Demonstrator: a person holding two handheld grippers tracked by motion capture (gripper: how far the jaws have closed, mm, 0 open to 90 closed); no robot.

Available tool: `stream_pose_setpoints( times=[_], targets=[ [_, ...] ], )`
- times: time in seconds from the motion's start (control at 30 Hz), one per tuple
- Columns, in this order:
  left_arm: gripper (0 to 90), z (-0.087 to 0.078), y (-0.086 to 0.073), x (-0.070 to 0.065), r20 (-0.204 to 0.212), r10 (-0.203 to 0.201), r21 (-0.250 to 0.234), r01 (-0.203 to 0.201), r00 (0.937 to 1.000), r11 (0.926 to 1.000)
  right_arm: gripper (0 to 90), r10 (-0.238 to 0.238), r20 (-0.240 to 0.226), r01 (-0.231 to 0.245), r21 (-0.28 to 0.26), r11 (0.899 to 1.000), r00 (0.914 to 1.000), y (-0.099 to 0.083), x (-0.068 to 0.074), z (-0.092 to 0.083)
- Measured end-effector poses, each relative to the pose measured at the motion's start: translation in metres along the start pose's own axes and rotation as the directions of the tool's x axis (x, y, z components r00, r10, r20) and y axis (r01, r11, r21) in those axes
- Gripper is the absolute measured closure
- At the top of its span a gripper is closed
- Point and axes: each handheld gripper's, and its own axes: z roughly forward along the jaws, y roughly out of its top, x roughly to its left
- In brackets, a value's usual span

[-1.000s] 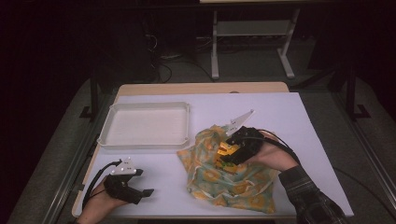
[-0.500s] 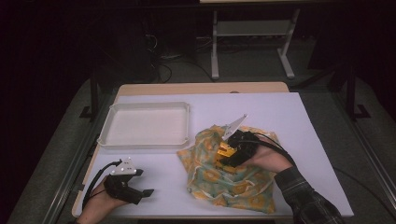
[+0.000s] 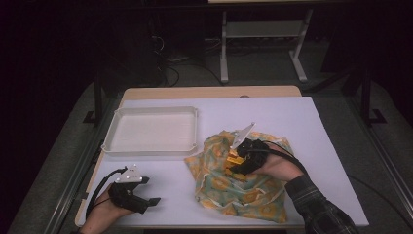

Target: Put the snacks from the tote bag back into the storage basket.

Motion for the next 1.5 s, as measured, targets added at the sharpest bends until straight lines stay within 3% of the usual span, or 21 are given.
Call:
stream_pose_setpoints(
  times=[0.77,1.5],
  targets=[
    [14.1,0.000,0.001,0.000,0.005,0.017,-0.002,-0.017,0.9998,0.9998,54.1,-0.002,0.021,0.001,0.024,1.000,0.9998,0.003,0.003,-0.005],
    [14.1,0.000,0.001,0.000,0.003,0.017,-0.003,-0.017,0.9999,0.9999,54.3,0.033,0.058,-0.033,-0.008,0.999,0.9978,0.026,-0.003,-0.033]
  ],
)
